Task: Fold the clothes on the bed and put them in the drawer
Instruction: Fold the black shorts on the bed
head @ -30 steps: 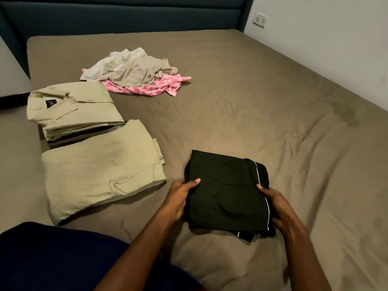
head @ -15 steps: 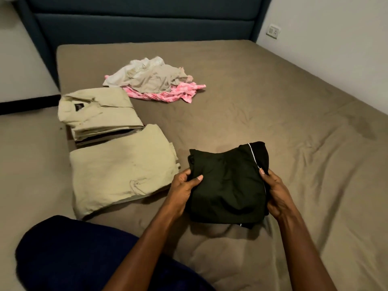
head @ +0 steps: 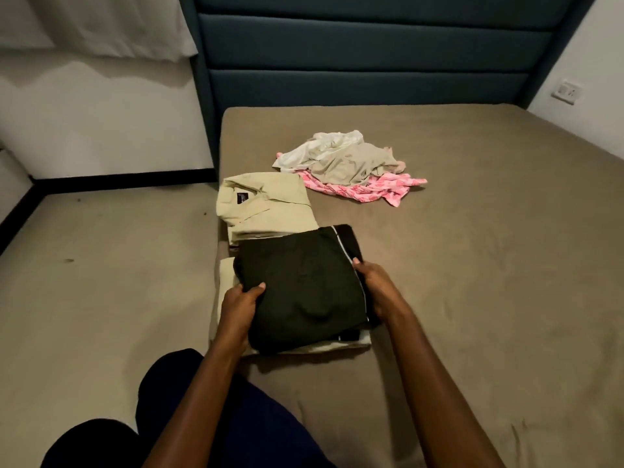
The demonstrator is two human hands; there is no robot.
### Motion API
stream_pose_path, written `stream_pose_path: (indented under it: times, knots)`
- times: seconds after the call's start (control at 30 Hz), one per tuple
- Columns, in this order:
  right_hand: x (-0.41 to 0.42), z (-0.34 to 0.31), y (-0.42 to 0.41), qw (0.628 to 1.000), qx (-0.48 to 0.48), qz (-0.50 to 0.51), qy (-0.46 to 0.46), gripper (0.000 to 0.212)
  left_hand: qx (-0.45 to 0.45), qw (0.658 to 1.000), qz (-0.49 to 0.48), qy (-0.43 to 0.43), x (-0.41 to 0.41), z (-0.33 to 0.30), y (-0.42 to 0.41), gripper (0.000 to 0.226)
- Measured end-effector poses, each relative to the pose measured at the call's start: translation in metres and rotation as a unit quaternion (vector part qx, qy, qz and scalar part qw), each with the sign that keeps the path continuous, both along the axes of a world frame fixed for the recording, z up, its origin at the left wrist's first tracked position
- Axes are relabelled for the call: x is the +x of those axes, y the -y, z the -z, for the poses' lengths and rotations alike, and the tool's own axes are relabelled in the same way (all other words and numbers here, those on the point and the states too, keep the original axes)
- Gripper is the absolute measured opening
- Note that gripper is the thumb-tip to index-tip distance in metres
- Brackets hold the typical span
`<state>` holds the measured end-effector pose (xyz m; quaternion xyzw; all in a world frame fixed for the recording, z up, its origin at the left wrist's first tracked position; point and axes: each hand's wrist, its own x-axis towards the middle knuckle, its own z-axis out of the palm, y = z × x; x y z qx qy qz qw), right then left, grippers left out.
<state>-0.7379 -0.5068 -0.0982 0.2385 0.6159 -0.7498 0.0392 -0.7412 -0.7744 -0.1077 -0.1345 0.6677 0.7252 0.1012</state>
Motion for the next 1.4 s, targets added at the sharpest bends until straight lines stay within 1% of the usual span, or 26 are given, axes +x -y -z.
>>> stream_pose_path:
  times: [0.07, 0.13, 0.23, 0.3, 0.33, 0.37, 0.4, 0.43, 0.47, 0.5, 0.53, 0.57, 0.6, 0.63, 0.7, 0.73, 0.77, 0.8, 0.83, 0.87, 1.03, 1.17, 1.2, 1.27, 1.33, 1.4]
  knots:
    - [-0.006, 0.017, 0.005, 0.998, 0.053, -0.011, 0.034, 0.033, -0.038, 0.999, 0.006, 0.031, 0.001, 0.017, 0.006, 0.046]
    - [-0.008, 0.026, 0.001, 0.998, 0.044, -0.020, 0.041, 0.036, -0.053, 0.998, 0.012, 0.024, 0.001, 0.024, 0.009, 0.047]
    - [-0.006, 0.030, -0.005, 0.997, 0.051, -0.041, 0.043, 0.049, -0.028, 0.999, 0.004, 0.033, -0.007, 0.022, 0.013, 0.043]
    - [-0.005, 0.038, -0.004, 0.996, 0.062, -0.033, 0.046, 0.052, -0.016, 0.999, -0.013, 0.030, -0.011, 0.021, 0.017, 0.041]
    - [-0.003, 0.040, -0.003, 0.995, 0.086, -0.028, 0.045, 0.053, -0.035, 0.999, -0.019, 0.024, -0.011, 0.019, 0.019, 0.040]
    - [-0.001, 0.040, 0.000, 0.989, 0.137, -0.032, 0.039, 0.055, -0.080, 0.996, -0.021, 0.015, -0.010, 0.017, 0.021, 0.041]
    - [0.001, 0.036, 0.002, 0.976, 0.212, -0.046, 0.032, 0.057, -0.146, 0.989, -0.019, -0.002, -0.009, 0.016, 0.022, 0.044]
    - [0.004, 0.033, 0.004, 0.951, 0.302, -0.058, 0.028, 0.060, -0.229, 0.973, -0.016, -0.024, -0.006, 0.014, 0.022, 0.047]
    - [0.005, 0.030, 0.005, 0.910, 0.408, -0.062, 0.026, 0.065, -0.319, 0.946, -0.021, -0.051, -0.003, 0.012, 0.021, 0.050]
    - [0.006, 0.026, 0.008, 0.858, 0.510, -0.059, 0.022, 0.071, -0.405, 0.910, -0.032, -0.078, 0.000, 0.008, 0.018, 0.053]
    - [0.004, 0.019, 0.012, 0.807, 0.588, -0.052, 0.006, 0.076, -0.477, 0.871, -0.045, -0.107, 0.002, 0.003, 0.014, 0.054]
    - [0.000, 0.013, 0.017, 0.772, 0.634, -0.045, -0.024, 0.079, -0.525, 0.838, -0.053, -0.139, 0.001, -0.001, 0.008, 0.056]
    - [-0.007, 0.011, 0.020, 0.758, 0.649, -0.046, -0.057, 0.079, -0.544, 0.819, -0.048, -0.174, -0.002, -0.003, 0.002, 0.058]
    - [-0.016, 0.011, 0.024, 0.750, 0.653, -0.056, -0.085, 0.078, -0.544, 0.815, -0.025, -0.199, -0.009, -0.004, -0.005, 0.060]
    - [-0.034, 0.018, 0.031, 0.724, 0.672, -0.105, -0.117, 0.076, -0.543, 0.813, 0.047, -0.205, -0.026, 0.001, -0.018, 0.068]
    - [-0.040, 0.027, 0.034, 0.710, 0.680, -0.137, -0.122, 0.077, -0.564, 0.797, 0.085, -0.201, -0.034, 0.008, -0.021, 0.076]
    - [-0.045, 0.036, 0.033, 0.706, 0.678, -0.170, -0.114, 0.080, -0.596, 0.771, 0.116, -0.195, -0.043, 0.018, -0.025, 0.084]
    - [-0.046, 0.046, 0.033, 0.715, 0.664, -0.197, -0.094, 0.083, -0.629, 0.743, 0.141, -0.180, -0.048, 0.027, -0.023, 0.091]
    - [-0.047, 0.054, 0.030, 0.732, 0.644, -0.213, -0.070, 0.087, -0.650, 0.726, 0.157, -0.163, -0.052, 0.035, -0.023, 0.095]
    - [-0.048, 0.061, 0.026, 0.744, 0.629, -0.218, -0.055, 0.091, -0.658, 0.719, 0.162, -0.153, -0.054, 0.043, -0.021, 0.097]
    - [-0.051, 0.067, 0.022, 0.763, 0.610, -0.204, -0.062, 0.085, -0.654, 0.726, 0.135, -0.166, -0.054, 0.052, -0.021, 0.095]
    - [-0.051, 0.071, 0.016, 0.780, 0.589, -0.197, -0.081, 0.092, -0.656, 0.723, 0.135, -0.167, -0.055, 0.054, -0.024, 0.096]
    - [-0.052, 0.073, 0.015, 0.787, 0.580, -0.188, -0.091, 0.090, -0.662, 0.720, 0.133, -0.163, -0.056, 0.054, -0.025, 0.096]
    - [-0.056, 0.080, 0.009, 0.808, 0.557, -0.152, -0.115, 0.076, -0.673, 0.710, 0.116, -0.171, -0.059, 0.052, -0.030, 0.092]
    - [-0.067, 0.083, -0.005, 0.823, 0.539, -0.098, -0.150, 0.059, -0.679, 0.695, 0.091, -0.218, -0.065, 0.051, -0.039, 0.081]
    - [-0.088, 0.087, -0.027, 0.827, 0.535, -0.052, -0.163, 0.053, -0.670, 0.680, 0.076, -0.289, -0.072, 0.047, -0.055, 0.065]
